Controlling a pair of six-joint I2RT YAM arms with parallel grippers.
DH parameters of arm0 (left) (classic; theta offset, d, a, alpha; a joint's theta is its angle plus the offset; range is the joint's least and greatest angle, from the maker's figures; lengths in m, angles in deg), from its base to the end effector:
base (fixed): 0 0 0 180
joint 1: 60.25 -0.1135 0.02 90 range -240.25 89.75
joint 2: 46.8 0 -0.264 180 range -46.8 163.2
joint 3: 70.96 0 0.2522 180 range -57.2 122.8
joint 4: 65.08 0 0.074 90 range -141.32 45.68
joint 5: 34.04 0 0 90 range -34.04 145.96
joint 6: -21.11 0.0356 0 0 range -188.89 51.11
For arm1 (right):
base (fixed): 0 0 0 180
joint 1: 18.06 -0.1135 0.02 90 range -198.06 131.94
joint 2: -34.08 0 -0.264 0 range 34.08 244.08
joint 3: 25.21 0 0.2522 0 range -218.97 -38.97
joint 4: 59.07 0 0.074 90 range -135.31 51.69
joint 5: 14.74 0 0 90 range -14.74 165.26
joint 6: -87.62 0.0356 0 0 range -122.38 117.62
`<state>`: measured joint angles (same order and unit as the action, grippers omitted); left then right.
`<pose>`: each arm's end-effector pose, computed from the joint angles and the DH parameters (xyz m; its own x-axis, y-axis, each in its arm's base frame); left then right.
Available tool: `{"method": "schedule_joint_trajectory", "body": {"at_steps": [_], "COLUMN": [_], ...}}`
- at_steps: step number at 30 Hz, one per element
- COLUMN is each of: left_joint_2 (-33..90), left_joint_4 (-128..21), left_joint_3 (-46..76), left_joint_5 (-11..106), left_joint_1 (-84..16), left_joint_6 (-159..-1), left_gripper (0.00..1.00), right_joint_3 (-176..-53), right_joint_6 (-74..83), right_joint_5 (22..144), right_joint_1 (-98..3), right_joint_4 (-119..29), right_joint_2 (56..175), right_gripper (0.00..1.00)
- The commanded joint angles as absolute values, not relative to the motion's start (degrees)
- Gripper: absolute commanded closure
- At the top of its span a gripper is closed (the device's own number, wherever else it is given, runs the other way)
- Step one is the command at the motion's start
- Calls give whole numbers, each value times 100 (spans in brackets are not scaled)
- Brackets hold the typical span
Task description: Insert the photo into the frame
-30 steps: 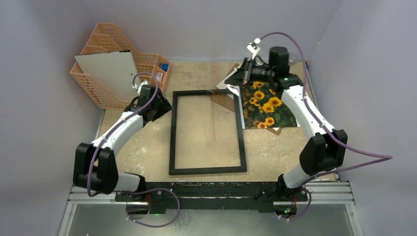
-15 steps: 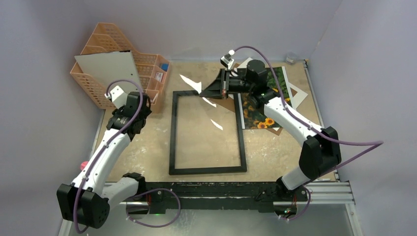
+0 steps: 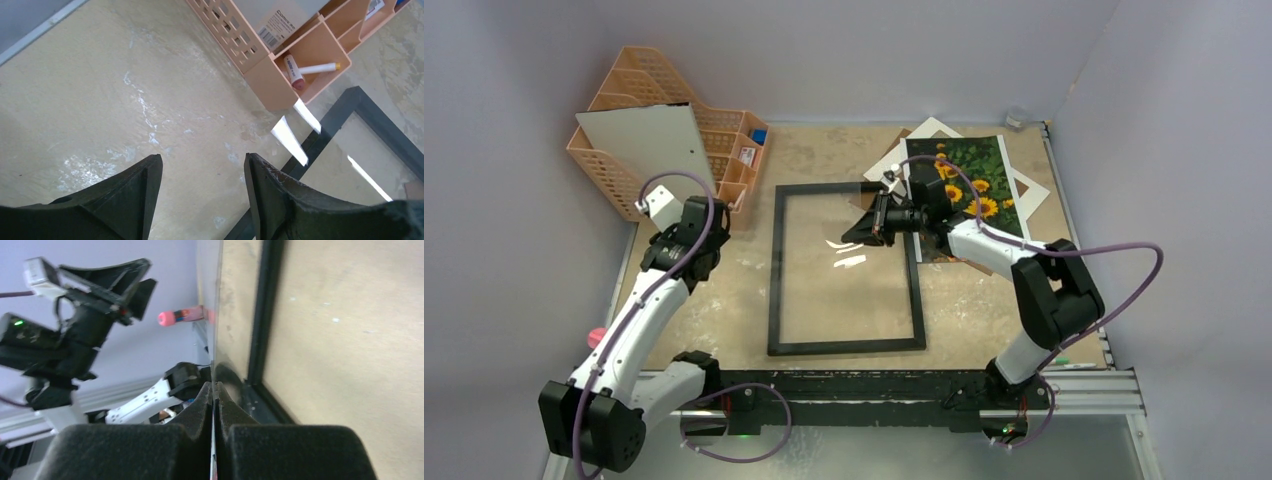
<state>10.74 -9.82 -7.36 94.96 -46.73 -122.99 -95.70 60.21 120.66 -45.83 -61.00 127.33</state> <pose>0.1953 -0.0239 0.2859 -0.2549 -0.5862 -0.7690 -0.7241 0.6428 -0.2500 0.3068 0.1902 0.2443 -0.9580 0.2000 -0.2055 -0.1424 0.2904 0.9463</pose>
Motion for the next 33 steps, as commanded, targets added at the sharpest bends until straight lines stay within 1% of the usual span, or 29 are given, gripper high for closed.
{"method": "schedule_joint_trajectory", "body": {"at_steps": [1, 7, 13, 19, 25, 33], "left_joint_2": [1239, 1598, 1792, 1959, 2165, 2413], "left_joint_4": [-1427, -1855, -1951, -2164, -2525, -2866], "left_joint_3": [-864, -1036, -1071, -1120, -1221, -1348], "left_joint_5": [8955, 8183, 8052, 7816, 7312, 6836], "left_joint_1": [-4672, -4672, -4672, -4672, -4672, -4674], "left_joint_6": [-12059, -11895, -11875, -11889, -11809, -11741], "left_gripper": [36, 35, 31, 28, 28, 28], "right_joint_3": [-9333, -9236, -8862, -8802, -8866, -9095], "right_joint_6": [5496, 4821, 4401, 3922, 3491, 2921], "right_joint_5": [11664, 11684, 11773, 11746, 11793, 11844], "right_joint_1": [-4521, -4254, -3803, -3667, -3420, -3364], "right_joint_4": [-6437, -6090, -5715, -5477, -5300, -4843], "right_joint_2": [12825, 13224, 12973, 13077, 13276, 13472], "right_gripper": [100, 100, 100, 100, 100, 100]}}
